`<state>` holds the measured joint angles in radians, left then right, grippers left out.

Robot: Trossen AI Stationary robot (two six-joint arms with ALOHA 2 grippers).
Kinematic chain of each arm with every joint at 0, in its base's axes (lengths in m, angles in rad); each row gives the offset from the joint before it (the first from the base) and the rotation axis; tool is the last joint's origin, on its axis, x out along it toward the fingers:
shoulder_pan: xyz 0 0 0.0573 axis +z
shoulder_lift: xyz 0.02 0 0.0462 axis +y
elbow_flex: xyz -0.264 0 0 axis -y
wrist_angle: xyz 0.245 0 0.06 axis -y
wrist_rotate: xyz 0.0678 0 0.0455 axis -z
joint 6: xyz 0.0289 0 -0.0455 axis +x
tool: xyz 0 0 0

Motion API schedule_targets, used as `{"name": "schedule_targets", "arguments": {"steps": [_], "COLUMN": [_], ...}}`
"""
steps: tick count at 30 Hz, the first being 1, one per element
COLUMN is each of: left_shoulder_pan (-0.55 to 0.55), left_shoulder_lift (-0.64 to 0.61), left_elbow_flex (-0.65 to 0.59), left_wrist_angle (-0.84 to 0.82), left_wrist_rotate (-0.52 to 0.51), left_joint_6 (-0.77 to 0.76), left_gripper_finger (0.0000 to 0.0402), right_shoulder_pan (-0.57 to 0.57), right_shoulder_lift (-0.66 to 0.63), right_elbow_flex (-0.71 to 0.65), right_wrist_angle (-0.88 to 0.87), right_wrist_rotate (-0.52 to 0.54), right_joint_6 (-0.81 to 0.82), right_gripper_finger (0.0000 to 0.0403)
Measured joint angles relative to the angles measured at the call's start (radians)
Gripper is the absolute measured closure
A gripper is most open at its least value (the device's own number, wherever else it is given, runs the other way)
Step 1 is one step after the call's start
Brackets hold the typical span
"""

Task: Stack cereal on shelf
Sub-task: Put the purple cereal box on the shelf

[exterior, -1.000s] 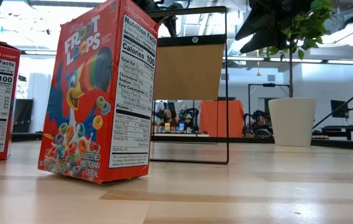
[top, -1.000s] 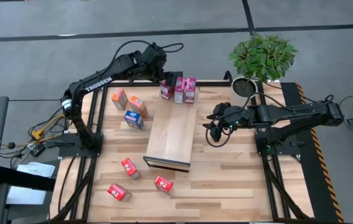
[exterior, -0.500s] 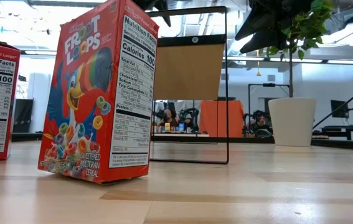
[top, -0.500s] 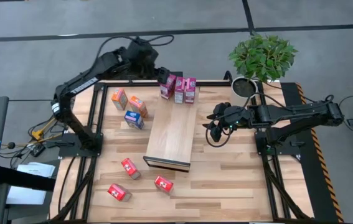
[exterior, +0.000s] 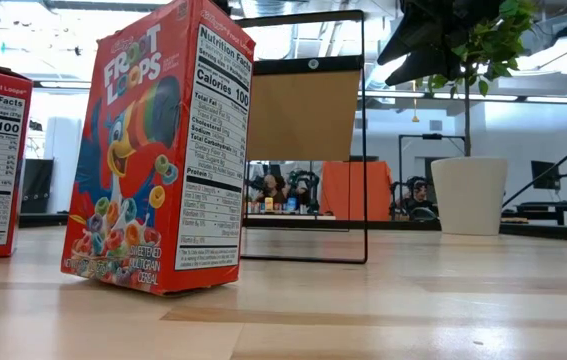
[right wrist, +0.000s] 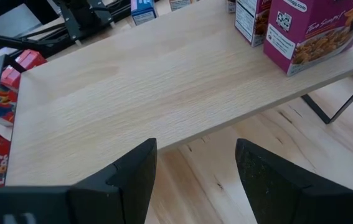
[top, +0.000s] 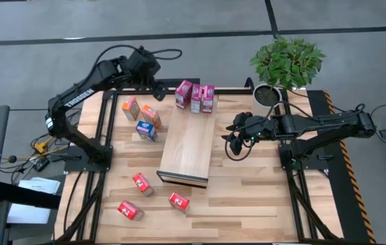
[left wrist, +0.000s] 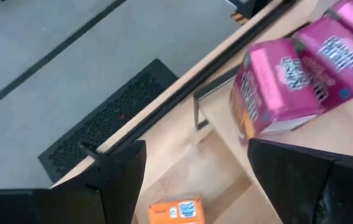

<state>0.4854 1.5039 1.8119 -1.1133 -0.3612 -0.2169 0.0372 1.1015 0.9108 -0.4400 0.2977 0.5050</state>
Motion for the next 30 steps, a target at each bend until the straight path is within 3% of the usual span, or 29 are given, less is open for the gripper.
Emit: {"name": "schedule_targets", "arguments": {"steps": [11, 17, 25, 30], "left_shoulder_pan": [0.0, 0.001, 0.001, 0.001], "left_shoulder_lift": [-0.172, -0.184, -0.183, -0.183], "left_elbow_flex": [-0.356, -0.511, -0.686, -0.718], "left_wrist_angle": [0.305, 0.463, 0.805, 0.844], "left_wrist_rotate": [-0.02, -0.014, 0.04, 0.087], "left_joint_6": [0.011, 0.0, 0.001, -0.04], "left_gripper_finger": [0.013, 0.013, 0.013, 0.013], "right_shoulder_pan": [0.0, 0.0, 0.0, 0.0], "right_shoulder_lift": [0.0, 0.0, 0.0, 0.0], "right_elbow_flex": [0.0, 0.0, 0.0, 0.0], "right_wrist_angle": [0.0, 0.01, 0.01, 0.009], "right_wrist_rotate": [0.0, 0.02, 0.02, 0.019], "right_joint_6": [0.019, 0.019, 0.021, 0.021], "right_gripper_finger": [0.0158, 0.0158, 0.0158, 0.0158]}}
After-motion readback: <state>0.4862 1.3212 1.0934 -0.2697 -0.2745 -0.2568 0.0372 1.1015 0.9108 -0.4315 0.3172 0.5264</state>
